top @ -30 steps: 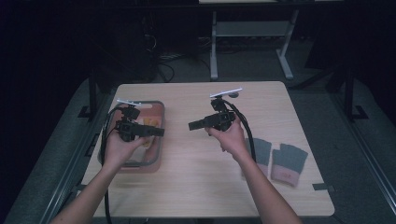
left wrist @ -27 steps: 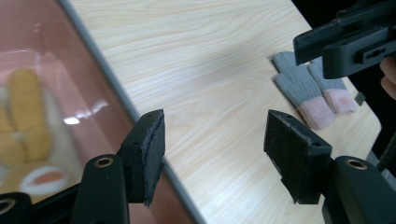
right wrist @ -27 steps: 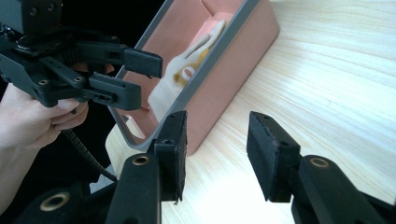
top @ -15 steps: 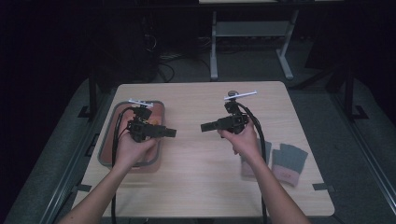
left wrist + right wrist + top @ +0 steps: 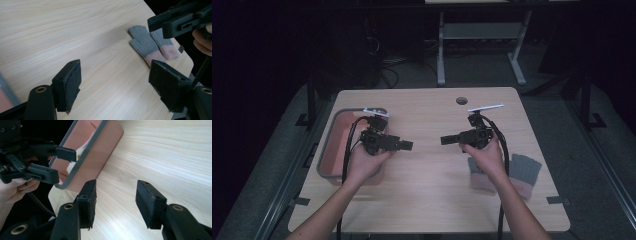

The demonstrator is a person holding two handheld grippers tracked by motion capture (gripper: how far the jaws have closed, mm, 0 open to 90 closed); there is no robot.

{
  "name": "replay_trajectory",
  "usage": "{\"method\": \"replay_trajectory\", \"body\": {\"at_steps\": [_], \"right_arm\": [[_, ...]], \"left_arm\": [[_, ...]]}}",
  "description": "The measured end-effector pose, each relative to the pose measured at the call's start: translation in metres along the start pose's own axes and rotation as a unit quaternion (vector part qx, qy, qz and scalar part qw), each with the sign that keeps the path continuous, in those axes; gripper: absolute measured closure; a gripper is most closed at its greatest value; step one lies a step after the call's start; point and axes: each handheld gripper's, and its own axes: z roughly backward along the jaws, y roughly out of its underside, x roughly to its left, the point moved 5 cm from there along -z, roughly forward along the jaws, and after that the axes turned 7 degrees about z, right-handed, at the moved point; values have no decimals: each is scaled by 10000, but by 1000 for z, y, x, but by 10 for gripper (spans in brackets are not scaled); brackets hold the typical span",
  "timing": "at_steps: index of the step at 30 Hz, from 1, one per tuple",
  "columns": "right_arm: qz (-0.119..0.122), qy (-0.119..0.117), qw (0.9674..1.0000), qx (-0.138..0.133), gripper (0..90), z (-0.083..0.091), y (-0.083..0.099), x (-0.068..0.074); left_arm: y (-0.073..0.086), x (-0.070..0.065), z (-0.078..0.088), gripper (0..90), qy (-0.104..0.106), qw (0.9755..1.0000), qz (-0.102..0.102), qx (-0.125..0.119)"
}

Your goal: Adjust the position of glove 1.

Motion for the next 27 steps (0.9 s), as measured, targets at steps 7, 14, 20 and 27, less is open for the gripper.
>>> {"method": "replay_trajectory", "body": {"at_steps": [7, 14, 20, 27], "right_arm": [[-87, 127, 9999, -74, 488, 13, 12, -10], [-177, 176, 9996, -125, 476, 21, 21, -18], [-228, 232, 9994, -139, 470, 29, 29, -24], [-290, 388, 9987, -148, 469, 40, 40, -33]], "left_arm": [[1, -14, -12, 221, 161, 9998, -101, 5], [3, -24, -25, 201, 199, 9996, -184, 48], [6, -31, -36, 200, 267, 9994, -205, 110], [9, -38, -47, 200, 347, 9989, -260, 162]]}}
